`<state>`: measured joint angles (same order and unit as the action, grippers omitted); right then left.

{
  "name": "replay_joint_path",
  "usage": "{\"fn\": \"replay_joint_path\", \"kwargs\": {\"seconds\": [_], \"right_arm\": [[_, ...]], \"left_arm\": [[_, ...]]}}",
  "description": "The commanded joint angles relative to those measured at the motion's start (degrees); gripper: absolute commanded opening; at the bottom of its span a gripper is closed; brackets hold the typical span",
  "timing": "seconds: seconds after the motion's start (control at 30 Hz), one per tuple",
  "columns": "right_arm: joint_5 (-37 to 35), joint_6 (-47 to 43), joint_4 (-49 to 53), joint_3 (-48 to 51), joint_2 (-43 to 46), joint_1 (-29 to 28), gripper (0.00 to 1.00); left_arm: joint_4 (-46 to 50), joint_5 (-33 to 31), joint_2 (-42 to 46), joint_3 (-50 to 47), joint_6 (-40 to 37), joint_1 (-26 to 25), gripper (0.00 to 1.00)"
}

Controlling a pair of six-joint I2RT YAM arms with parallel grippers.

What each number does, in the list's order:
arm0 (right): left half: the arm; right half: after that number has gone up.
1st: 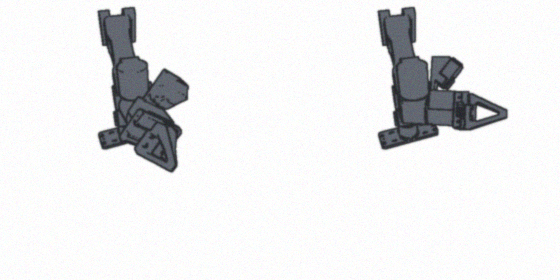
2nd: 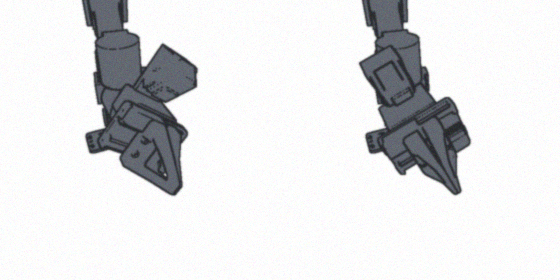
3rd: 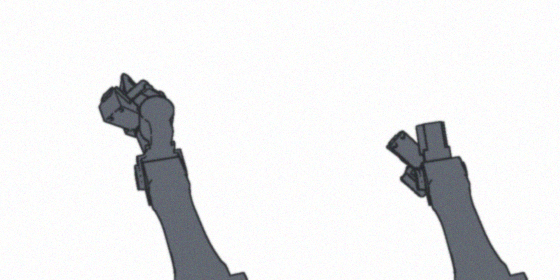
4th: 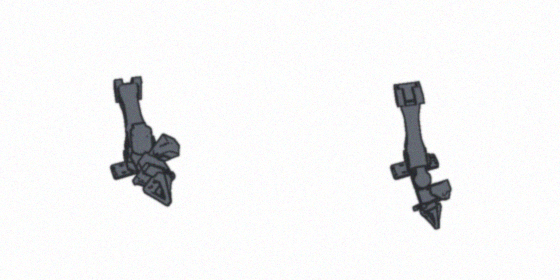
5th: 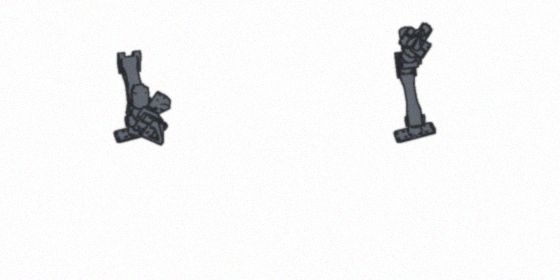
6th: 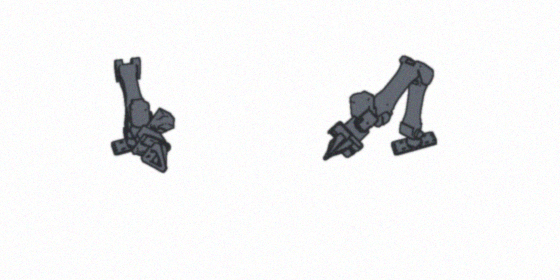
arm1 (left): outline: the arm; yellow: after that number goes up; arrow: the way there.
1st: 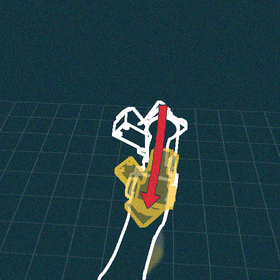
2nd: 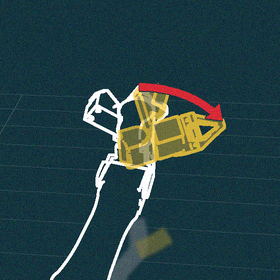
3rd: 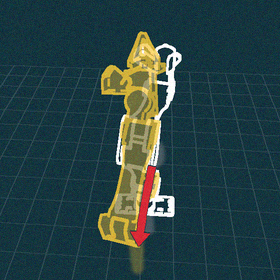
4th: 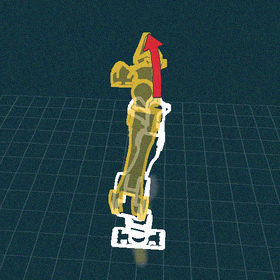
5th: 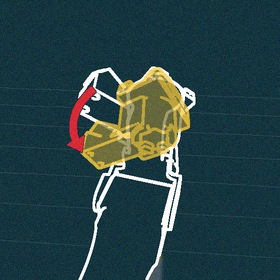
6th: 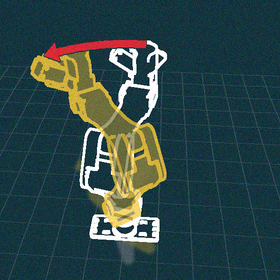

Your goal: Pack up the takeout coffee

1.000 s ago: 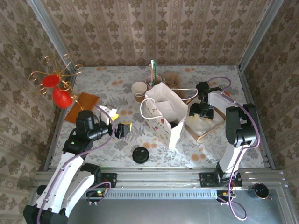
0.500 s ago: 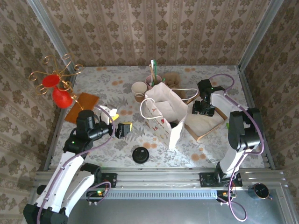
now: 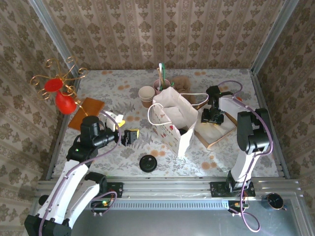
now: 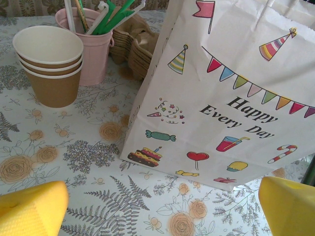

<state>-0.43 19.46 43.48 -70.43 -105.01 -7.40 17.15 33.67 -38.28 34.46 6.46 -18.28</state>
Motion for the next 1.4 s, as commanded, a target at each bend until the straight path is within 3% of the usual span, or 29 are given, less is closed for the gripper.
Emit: {"fn": "replay_joint_path", "kwargs": {"seconds": [0.0,0.17,0.37,0.43,0.57,0.7,0.87,1.17,1.37], "right_arm": [[0.7,-0.1,-0.2,-1.2,1.2,-0.2,0.49],[0.8,-0.1,-0.1,-1.2,2.8,-0.2,0.39],[0.5,-0.1,0.4,-1.1,4.2,-0.2,0.34],[0.4,-0.2,0.3,-1.0,4.8,-0.2,0.23],[0.1,-0.4,0.5,-1.0,5.8,-0.2,0.15],[-0.1,-0.6,0.8,-1.1,6.3,-0.2,0.0],[-0.4,-0.8,1.1,-1.2,7.7,-0.2,0.01],[1.5,-0.9,0.6,-0.5,5.9,0.2,0.13],[2.5,-1.1,0.0,0.5,4.4,0.6,0.26]], "left_arm": [[0.0,0.4,0.1,-0.3,0.1,0.1,1.0],[0.1,0.3,-0.2,-0.1,0.1,0.1,1.0],[0.2,0.3,-0.2,-0.2,0.1,0.1,1.0],[0.2,0.3,-0.3,-0.2,0.1,0.1,1.0],[0.3,0.4,-0.2,-0.2,0.1,0.0,1.0],[0.2,0.5,-0.2,-0.2,0.1,0.0,1.0],[0.3,0.5,-0.3,-0.2,0.3,0.0,1.0],[0.4,0.6,-0.2,-0.1,0.3,0.0,1.0],[0.6,0.4,-0.1,-0.1,0.1,-0.3,1.0]]}}
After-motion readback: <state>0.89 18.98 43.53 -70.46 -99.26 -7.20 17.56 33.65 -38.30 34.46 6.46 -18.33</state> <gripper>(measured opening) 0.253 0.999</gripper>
